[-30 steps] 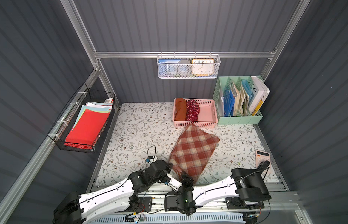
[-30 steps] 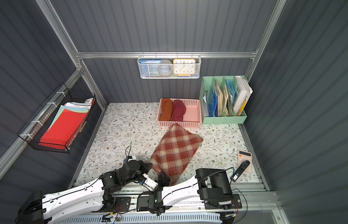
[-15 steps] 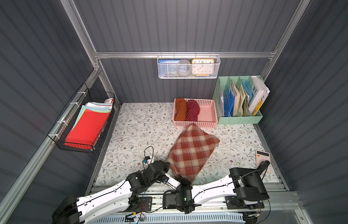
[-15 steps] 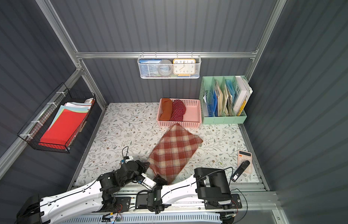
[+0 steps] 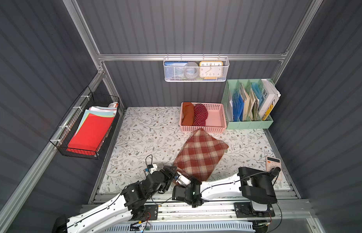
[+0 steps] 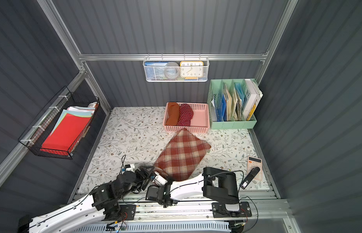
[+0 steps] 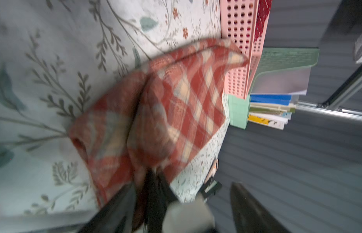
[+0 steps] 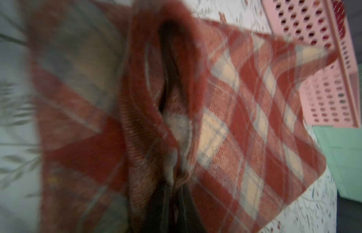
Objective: Roll up the skirts
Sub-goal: Roll the skirt at the center of the board.
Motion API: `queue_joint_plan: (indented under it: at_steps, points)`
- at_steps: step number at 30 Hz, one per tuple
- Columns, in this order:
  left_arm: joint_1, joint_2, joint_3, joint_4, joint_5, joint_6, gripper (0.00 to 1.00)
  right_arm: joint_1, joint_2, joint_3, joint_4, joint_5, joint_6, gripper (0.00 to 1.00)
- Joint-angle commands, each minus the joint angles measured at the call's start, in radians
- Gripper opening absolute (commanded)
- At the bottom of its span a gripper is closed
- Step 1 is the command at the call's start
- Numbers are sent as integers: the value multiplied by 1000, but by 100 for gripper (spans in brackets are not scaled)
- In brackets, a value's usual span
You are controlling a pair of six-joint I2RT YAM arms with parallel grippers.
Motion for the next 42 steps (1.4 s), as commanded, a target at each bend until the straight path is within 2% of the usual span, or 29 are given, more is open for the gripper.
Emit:
queue_joint_plan:
  at_steps: [1,6,10,12,15,17,19,21,22,23,25,27,29,30,32,33,34,36,37,39,42]
  points:
    - [-8,-67,56,-173,0,5,100,-31,-5,-22,64,-91,-48,0]
    - [-8,-137,94,-301,-88,10,100,-36,-4,-22,79,-161,-91,0]
    - [-8,-191,123,-403,-160,17,100,-2,-54,-40,95,-246,-114,2]
    - [-9,-205,108,-415,-176,22,100,4,-75,-34,69,-323,-100,31]
    - [-9,-193,58,-347,-195,52,100,27,-118,-45,68,-369,-88,46]
    - [-9,-163,52,-307,-226,99,100,32,-154,-55,62,-433,-75,51]
    - [-7,-99,92,-283,-269,204,100,32,-201,-69,38,-475,-51,54]
    - [2,-10,143,-236,-268,347,100,32,-254,-91,0,-451,-28,54]
    - [14,60,179,-239,-251,392,100,28,-292,-105,-21,-385,-1,54]
    - [31,126,207,-229,-229,446,99,14,-325,-120,-40,-335,24,54]
    - [113,288,261,-164,-109,589,97,-87,-379,-133,-136,-258,125,51]
    - [232,419,284,-84,37,708,91,-199,-394,-131,-189,-209,179,40]
    - [405,489,257,41,233,783,82,-301,-381,-119,-207,-207,200,17]
    - [511,511,219,146,376,802,77,-348,-369,-116,-197,-203,199,2]
    - [691,583,180,259,597,804,71,-444,-329,-105,-178,-256,195,0]
    - [742,634,175,296,712,835,70,-493,-304,-104,-162,-303,192,0]
    - [755,677,191,276,759,883,68,-533,-275,-100,-158,-344,189,0]
    - [750,704,199,262,778,919,68,-592,-223,-97,-153,-393,183,0]
    - [749,695,189,228,825,939,69,-620,-196,-100,-151,-406,180,0]
    - [749,665,192,155,837,1016,74,-669,-150,-103,-145,-452,171,0]
    - [744,656,171,165,891,1060,77,-718,-100,-110,-120,-492,152,0]
